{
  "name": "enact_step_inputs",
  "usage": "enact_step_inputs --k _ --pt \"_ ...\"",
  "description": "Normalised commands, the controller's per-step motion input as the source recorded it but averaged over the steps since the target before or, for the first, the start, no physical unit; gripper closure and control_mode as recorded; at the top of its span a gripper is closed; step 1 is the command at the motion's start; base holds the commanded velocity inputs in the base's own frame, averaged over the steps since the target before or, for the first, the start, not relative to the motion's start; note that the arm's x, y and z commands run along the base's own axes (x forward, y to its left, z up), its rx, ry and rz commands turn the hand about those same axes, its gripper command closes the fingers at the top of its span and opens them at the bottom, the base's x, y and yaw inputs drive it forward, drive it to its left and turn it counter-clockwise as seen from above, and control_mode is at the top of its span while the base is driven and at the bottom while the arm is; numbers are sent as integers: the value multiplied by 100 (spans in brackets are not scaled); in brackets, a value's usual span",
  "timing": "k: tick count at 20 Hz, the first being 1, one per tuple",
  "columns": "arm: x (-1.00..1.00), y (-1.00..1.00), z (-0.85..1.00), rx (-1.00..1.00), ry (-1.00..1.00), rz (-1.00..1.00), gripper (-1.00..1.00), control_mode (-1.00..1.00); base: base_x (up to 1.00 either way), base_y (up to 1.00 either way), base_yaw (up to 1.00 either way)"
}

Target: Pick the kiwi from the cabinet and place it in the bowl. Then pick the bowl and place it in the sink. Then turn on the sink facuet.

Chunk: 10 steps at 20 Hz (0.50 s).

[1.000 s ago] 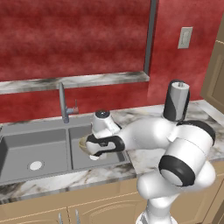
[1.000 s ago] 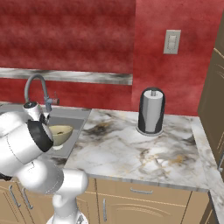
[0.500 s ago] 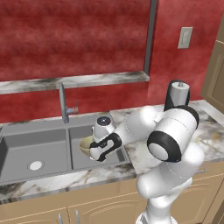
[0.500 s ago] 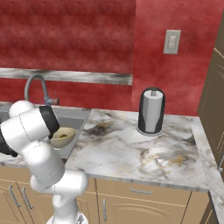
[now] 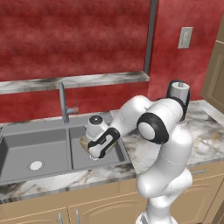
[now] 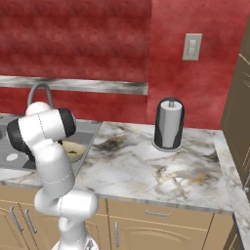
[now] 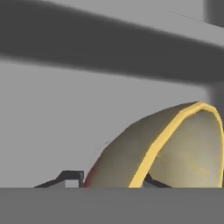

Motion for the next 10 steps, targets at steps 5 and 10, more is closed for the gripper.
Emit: enact_step_inputs --k 5,10 --pt "16 28 -34 0 0 0 100 -100 0 0 0" --pt "1 25 -37 0 0 0 100 -100 0 0 0"
